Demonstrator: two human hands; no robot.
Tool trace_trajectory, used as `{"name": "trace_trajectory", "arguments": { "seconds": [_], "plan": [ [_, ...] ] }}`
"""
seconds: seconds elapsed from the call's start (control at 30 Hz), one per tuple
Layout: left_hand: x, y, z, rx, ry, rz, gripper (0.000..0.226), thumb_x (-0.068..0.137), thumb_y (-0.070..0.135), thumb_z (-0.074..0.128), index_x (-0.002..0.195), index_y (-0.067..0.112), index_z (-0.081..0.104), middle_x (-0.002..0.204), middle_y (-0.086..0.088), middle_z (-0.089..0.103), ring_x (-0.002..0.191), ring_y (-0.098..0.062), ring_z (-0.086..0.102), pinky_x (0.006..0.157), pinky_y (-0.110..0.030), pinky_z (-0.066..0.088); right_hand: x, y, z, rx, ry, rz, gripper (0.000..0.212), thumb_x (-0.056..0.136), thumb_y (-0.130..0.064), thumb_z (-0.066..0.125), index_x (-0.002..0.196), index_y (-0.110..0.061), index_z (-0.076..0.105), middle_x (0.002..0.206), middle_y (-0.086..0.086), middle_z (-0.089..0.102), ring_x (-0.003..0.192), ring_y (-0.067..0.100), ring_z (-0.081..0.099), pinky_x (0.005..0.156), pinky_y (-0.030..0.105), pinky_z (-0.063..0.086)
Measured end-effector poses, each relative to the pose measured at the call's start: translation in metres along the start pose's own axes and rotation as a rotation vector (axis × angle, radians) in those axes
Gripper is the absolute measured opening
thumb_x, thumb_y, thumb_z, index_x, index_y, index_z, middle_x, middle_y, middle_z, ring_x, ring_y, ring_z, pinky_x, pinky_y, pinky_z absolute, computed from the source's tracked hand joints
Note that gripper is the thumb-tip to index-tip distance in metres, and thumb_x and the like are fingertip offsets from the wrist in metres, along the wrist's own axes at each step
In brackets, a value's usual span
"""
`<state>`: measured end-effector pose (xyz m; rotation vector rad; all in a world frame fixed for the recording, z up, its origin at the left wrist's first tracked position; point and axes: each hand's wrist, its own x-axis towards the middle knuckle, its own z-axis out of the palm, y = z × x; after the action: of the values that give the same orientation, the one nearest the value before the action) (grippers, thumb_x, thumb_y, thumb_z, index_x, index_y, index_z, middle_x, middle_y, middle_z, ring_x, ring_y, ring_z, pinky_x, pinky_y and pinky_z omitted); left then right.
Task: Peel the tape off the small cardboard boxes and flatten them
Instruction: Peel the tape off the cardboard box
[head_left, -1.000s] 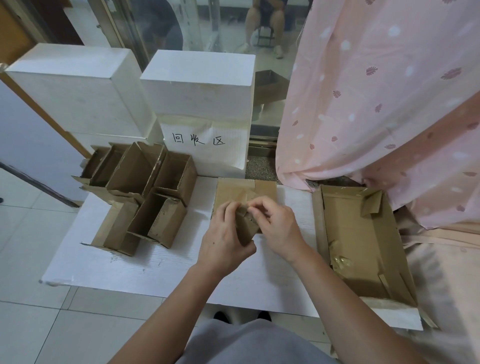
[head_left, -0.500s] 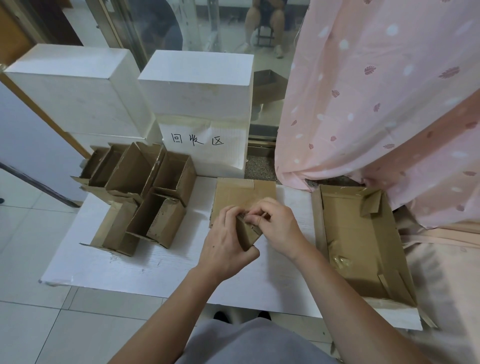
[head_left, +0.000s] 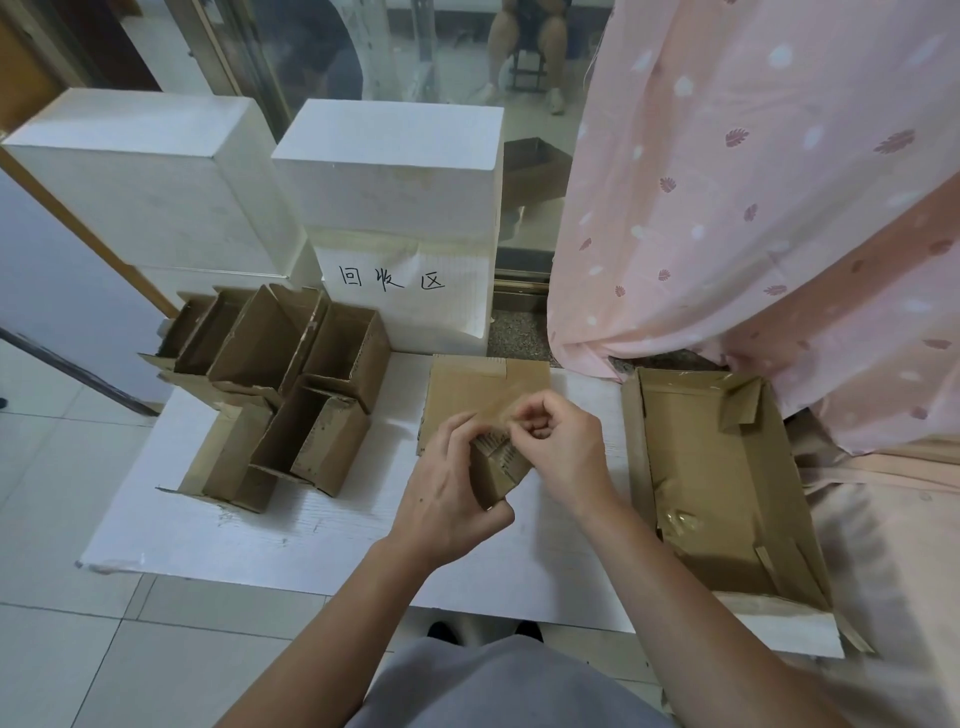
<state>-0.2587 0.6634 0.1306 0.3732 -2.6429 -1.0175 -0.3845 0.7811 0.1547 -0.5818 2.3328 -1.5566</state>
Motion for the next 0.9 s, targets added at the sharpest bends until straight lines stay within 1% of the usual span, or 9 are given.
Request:
{"name": "trace_trajectory", "arguments": {
  "seconds": [0.13, 0.2, 0.27, 0.33, 0.4, 0.47, 0.6, 0.77, 0.9],
  "plan": [
    [0.0, 0.001, 0.001, -0.012, 0.015, -0.02, 0.084, 0.063, 0.029, 0.077, 0.14, 0.024, 0.043, 0.145, 0.005, 0.04, 0.128, -0.015, 0.048, 0.093, -0.037, 0.052, 0.0, 0.002, 0.002, -0.15, 0.032, -0.179, 0.016, 0.081, -0.004, 0.078, 0.079, -0.016, 0.068, 0.076, -0.004, 0.068, 0.072, 0.01, 0.062, 0.066, 0.022, 0.052],
    [0.001, 0.002, 0.001, -0.022, 0.026, -0.033, 0.085, 0.064, 0.029, 0.077, 0.141, 0.022, 0.043, 0.146, 0.003, 0.041, 0.13, -0.016, 0.047, 0.099, -0.037, 0.051, -0.002, 0.002, 0.003, -0.201, 0.003, -0.29, 0.008, 0.087, -0.008, 0.076, 0.089, -0.016, 0.077, 0.086, -0.009, 0.071, 0.08, 0.004, 0.06, 0.075, 0.013, 0.046],
    [0.004, 0.002, 0.002, -0.042, 0.046, -0.036, 0.085, 0.065, 0.029, 0.076, 0.142, 0.019, 0.041, 0.146, 0.0, 0.042, 0.134, -0.018, 0.047, 0.105, -0.04, 0.048, -0.004, 0.002, 0.004, -0.221, -0.043, -0.348, 0.014, 0.094, -0.012, 0.07, 0.103, -0.018, 0.079, 0.102, -0.009, 0.072, 0.093, 0.003, 0.058, 0.087, 0.009, 0.041],
    [0.005, 0.001, 0.002, -0.055, 0.049, -0.04, 0.084, 0.065, 0.03, 0.074, 0.141, 0.019, 0.042, 0.146, -0.002, 0.043, 0.136, -0.021, 0.045, 0.107, -0.043, 0.046, -0.007, 0.001, 0.005, -0.141, -0.078, -0.268, 0.023, 0.096, -0.011, 0.067, 0.116, -0.018, 0.076, 0.109, -0.009, 0.069, 0.1, 0.004, 0.059, 0.091, 0.01, 0.041],
    [0.006, 0.001, 0.001, -0.055, 0.045, -0.042, 0.083, 0.065, 0.03, 0.075, 0.14, 0.019, 0.042, 0.147, -0.002, 0.041, 0.136, -0.021, 0.045, 0.107, -0.043, 0.046, -0.007, -0.002, 0.005, -0.003, -0.038, -0.069, 0.033, 0.093, -0.01, 0.071, 0.125, -0.02, 0.068, 0.106, -0.011, 0.067, 0.094, -0.001, 0.061, 0.085, 0.008, 0.043],
    [0.006, 0.001, 0.001, -0.06, 0.057, -0.039, 0.082, 0.065, 0.028, 0.076, 0.14, 0.019, 0.043, 0.147, -0.001, 0.041, 0.135, -0.021, 0.046, 0.106, -0.042, 0.046, -0.005, 0.0, 0.005, 0.017, 0.058, 0.063, 0.032, 0.087, -0.017, 0.08, 0.116, -0.02, 0.068, 0.102, -0.013, 0.066, 0.094, -0.006, 0.059, 0.081, 0.006, 0.043],
    [0.004, 0.0, 0.001, -0.058, 0.057, -0.033, 0.083, 0.065, 0.03, 0.075, 0.14, 0.021, 0.042, 0.147, -0.002, 0.041, 0.136, -0.02, 0.045, 0.105, -0.041, 0.047, -0.006, 0.005, 0.01, -0.112, 0.07, -0.032, 0.005, 0.086, -0.021, 0.08, 0.087, -0.017, 0.077, 0.106, -0.007, 0.067, 0.102, -0.009, 0.053, 0.086, 0.016, 0.044],
    [0.0, -0.007, -0.003, -0.047, 0.013, -0.031, 0.084, 0.065, 0.03, 0.078, 0.139, 0.025, 0.04, 0.147, 0.003, 0.038, 0.129, -0.016, 0.047, 0.097, -0.033, 0.049, -0.007, 0.008, 0.005, -0.276, 0.06, -0.155, 0.009, 0.099, -0.018, 0.062, 0.091, -0.015, 0.062, 0.082, -0.006, 0.066, 0.076, 0.015, 0.06, 0.068, 0.034, 0.048],
    [-0.007, -0.01, -0.004, -0.048, -0.01, -0.048, 0.084, 0.064, 0.032, 0.077, 0.139, 0.027, 0.039, 0.146, 0.008, 0.037, 0.122, -0.012, 0.047, 0.087, -0.028, 0.05, -0.007, 0.009, 0.007, -0.487, 0.054, -0.364, 0.011, 0.09, -0.006, 0.068, 0.083, -0.009, 0.061, 0.075, 0.0, 0.06, 0.07, 0.022, 0.054, 0.06, 0.04, 0.047]
  ]
}}
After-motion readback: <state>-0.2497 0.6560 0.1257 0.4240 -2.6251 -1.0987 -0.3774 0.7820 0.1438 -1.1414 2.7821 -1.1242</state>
